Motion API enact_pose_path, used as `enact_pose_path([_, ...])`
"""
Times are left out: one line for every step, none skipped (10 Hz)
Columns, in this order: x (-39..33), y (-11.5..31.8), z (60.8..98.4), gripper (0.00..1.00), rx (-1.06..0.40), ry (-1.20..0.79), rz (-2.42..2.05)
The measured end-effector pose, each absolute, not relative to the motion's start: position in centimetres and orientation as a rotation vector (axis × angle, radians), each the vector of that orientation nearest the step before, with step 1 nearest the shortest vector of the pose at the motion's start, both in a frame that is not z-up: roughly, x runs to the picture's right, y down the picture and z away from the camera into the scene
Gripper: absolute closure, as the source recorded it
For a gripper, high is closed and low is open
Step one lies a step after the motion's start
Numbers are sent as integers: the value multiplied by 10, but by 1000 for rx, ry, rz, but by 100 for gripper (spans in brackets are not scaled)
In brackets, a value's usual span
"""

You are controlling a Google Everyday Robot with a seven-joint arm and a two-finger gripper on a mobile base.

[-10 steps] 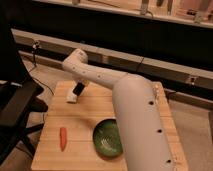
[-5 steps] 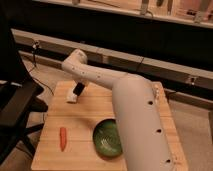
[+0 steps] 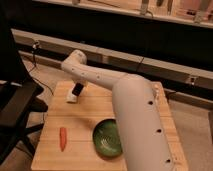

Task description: Place the eraser on the white sponge

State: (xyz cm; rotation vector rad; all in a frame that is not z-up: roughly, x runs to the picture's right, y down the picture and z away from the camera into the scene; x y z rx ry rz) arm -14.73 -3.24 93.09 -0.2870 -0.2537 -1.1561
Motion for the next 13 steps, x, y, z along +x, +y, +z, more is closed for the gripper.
enact_pose_path([-156, -28, 932, 87, -284, -284, -1170])
enact_pose_path([-165, -25, 933, 77, -283, -314, -1189])
enact_pose_path([-171, -21, 934, 67, -284, -342, -1205])
enact_pose_path([-176, -18, 936, 58, -287, -360, -1219])
enact_pose_path([-183, -13, 937, 47, -294, -380, -1238])
enact_pose_path([-190, -8, 938, 34, -299, -396, -1257])
enact_pose_path([-193, -7, 939, 28, -302, -403, -1264])
enact_pose_path([-193, -5, 940, 21, -307, -410, -1269])
enact_pose_path([-193, -4, 941, 20, -310, -416, -1271])
enact_pose_path([-195, -2, 941, 20, -309, -428, -1272])
enact_pose_path([-196, -1, 940, 24, -309, -434, -1272])
enact_pose_path([-195, -5, 939, 34, -301, -425, -1277])
enact_pose_path([-192, -8, 937, 43, -301, -421, -1275])
